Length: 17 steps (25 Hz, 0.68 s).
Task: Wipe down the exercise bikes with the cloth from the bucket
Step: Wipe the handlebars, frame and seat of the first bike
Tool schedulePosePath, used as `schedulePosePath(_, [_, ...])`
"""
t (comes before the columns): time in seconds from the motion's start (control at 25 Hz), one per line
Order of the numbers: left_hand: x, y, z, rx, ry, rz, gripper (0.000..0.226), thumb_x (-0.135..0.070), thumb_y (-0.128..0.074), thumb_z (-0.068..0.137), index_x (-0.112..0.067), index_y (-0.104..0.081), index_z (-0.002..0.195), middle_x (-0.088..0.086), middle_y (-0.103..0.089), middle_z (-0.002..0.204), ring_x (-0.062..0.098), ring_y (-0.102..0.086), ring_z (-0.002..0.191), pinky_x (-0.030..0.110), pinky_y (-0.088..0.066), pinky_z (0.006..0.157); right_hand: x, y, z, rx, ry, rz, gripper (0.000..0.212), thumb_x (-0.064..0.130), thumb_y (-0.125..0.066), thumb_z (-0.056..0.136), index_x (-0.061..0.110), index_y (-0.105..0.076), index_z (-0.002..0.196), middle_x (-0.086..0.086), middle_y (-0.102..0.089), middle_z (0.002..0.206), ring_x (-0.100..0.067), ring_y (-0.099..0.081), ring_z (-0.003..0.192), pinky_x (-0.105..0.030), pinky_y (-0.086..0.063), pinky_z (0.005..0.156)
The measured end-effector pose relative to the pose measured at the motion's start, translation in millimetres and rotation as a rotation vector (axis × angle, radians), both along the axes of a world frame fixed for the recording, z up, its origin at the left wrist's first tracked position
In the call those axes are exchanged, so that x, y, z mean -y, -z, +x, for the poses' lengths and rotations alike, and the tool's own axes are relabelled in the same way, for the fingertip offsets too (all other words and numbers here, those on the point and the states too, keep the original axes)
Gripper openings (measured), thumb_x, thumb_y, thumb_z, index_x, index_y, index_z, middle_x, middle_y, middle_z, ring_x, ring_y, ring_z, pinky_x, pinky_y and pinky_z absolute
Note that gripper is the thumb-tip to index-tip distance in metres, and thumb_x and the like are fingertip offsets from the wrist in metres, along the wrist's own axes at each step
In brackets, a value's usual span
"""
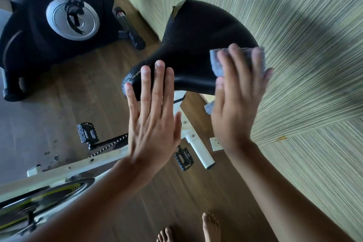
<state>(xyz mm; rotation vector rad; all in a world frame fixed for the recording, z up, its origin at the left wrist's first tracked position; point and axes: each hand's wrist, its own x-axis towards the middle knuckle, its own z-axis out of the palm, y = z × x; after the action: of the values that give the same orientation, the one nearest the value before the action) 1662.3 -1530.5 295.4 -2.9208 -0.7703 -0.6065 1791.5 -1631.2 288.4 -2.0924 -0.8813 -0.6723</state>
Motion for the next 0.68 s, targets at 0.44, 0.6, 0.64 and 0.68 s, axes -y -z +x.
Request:
schedulePosePath(0.44, [59,-14,52,0.089,0.071,-0.272,0.089,-0.004,-0.065,0.083,-0.005,-0.015,0.156,0.014,-0.008,0.165,0.031,-0.001,0.153,0.048,-0.004,0.125,42,1,24,-0.286,-0.402,0.095,0.044,0.012,-0.036,0.106,0.001,-0.032,0.149,-0.014,-0.027,0.159,-0.032,-0.008,0.153,-0.047,-0.014,0.124])
schedulePosePath(0.6, [78,-21,68,0.210,0.076,-0.399,0.060,-0.007,-0.045,0.096,0.001,-0.026,0.152,0.015,-0.018,0.163,0.031,-0.009,0.153,0.053,-0.011,0.123,42,-17,58,-0.533,-0.516,0.170,0.045,0.015,-0.033,0.106,0.007,-0.028,0.150,-0.005,-0.020,0.161,-0.024,-0.008,0.154,-0.042,-0.014,0.125])
schedulePosePath(0.64, [82,-22,72,0.240,0.070,-0.433,0.056,-0.009,-0.040,0.098,0.001,-0.027,0.152,0.014,-0.019,0.163,0.031,-0.010,0.153,0.053,-0.012,0.123,42,-20,61,-0.600,-0.544,0.188,0.045,0.016,-0.033,0.106,0.011,-0.027,0.151,0.001,-0.018,0.162,-0.019,-0.008,0.154,-0.040,-0.014,0.125])
schedulePosePath(0.68, [86,-23,75,0.261,0.049,-0.458,0.055,-0.011,-0.037,0.099,0.001,-0.026,0.152,0.013,-0.020,0.163,0.031,-0.010,0.153,0.054,-0.013,0.123,46,-20,60,-0.673,-0.561,0.198,0.046,0.018,-0.032,0.106,0.016,-0.024,0.152,0.008,-0.016,0.163,-0.016,-0.007,0.154,-0.036,-0.013,0.125])
